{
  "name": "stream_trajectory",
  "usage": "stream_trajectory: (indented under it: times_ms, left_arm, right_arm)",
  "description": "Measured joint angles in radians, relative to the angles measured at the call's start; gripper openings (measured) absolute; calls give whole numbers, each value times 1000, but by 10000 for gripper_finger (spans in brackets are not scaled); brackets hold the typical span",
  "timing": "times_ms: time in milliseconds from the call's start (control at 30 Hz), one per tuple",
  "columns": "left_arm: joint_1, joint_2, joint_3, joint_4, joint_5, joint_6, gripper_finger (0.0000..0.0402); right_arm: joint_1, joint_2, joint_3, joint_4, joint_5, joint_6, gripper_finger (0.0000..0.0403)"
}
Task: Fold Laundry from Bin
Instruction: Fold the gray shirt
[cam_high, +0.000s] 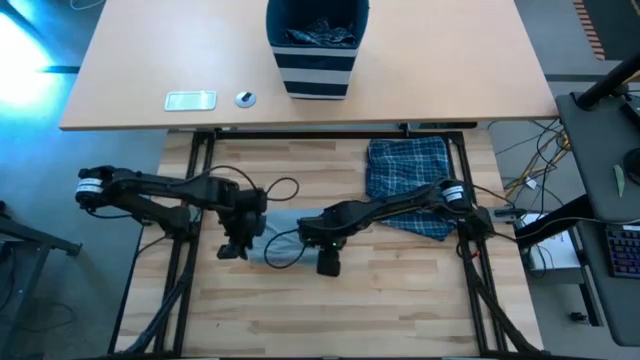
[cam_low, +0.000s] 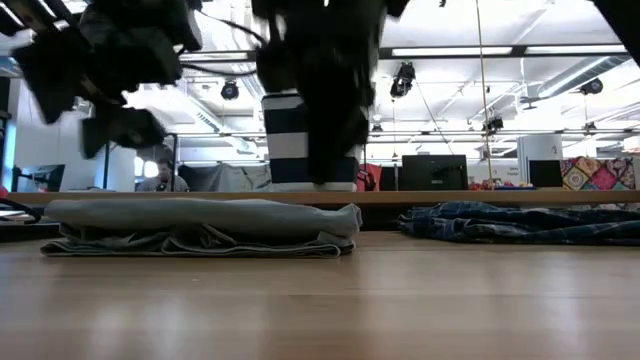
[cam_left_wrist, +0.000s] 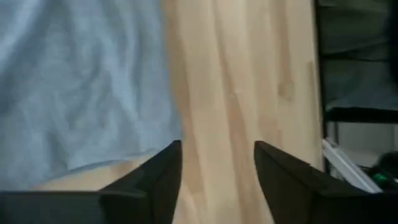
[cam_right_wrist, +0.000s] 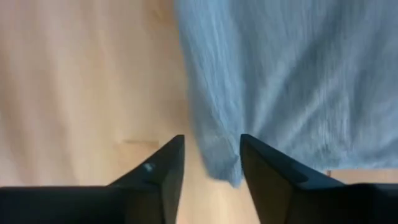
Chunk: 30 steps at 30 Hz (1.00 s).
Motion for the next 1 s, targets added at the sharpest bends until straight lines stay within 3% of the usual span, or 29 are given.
stream_trajectory:
  times_ms: [67,167,267,367,500,667,900,1000]
  left_arm:
    - [6,-9,13,21,-109,-8,202]
    - [24,-12,1,140,-301,-58,208]
    - [32,-8,-48,288,-386,-130,204]
    - [29,-8,-120,387,-425,-188,199]
    - [29,-8,-232,454,-464,-234,196]
    - [38,-4,-317,516,-552,-272,196]
    - [63,-79,-146,248,-506,-226,196]
    - [62,-125,-108,289,-505,-224,196]
  right_arm:
    - [5,-18,20,27,31,16,169]
    - [2,-20,23,118,164,85,182]
    - [-1,15,7,200,279,139,182]
    - [7,58,5,210,306,177,175]
    - [27,126,5,281,240,191,168]
    - [36,174,7,383,238,154,169]
    - [34,64,4,355,310,17,177]
    - [32,1,-15,418,372,-21,178]
